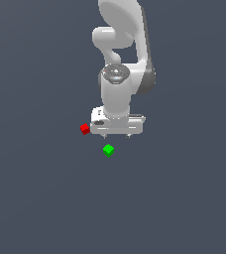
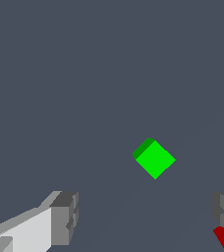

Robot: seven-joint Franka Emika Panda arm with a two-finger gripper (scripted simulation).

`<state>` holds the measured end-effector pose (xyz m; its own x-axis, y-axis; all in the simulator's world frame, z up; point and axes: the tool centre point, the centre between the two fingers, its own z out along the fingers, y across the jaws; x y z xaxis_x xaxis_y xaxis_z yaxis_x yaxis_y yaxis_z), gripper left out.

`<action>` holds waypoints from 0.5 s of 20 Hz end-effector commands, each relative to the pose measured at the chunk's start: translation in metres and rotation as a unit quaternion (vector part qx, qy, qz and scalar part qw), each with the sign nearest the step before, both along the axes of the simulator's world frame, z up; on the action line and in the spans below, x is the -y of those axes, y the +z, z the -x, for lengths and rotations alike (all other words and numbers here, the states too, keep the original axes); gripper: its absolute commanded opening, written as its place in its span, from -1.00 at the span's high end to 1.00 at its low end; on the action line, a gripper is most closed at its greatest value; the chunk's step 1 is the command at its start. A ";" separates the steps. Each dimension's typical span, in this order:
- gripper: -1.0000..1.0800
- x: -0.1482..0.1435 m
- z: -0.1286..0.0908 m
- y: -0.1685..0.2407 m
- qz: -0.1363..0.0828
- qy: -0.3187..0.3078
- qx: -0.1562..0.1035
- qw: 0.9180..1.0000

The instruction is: Stack the red cube on top of the green cube.

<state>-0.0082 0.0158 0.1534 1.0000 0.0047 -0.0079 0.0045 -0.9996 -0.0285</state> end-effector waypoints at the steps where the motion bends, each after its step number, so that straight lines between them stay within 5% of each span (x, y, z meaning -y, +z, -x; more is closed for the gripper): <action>1: -0.92 0.000 0.000 0.000 0.000 0.000 0.000 1.000; 10: -0.92 0.009 0.013 -0.006 0.001 0.019 0.000 1.000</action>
<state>-0.0175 0.0097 0.1494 0.9995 0.0323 -0.0070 0.0321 -0.9991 -0.0273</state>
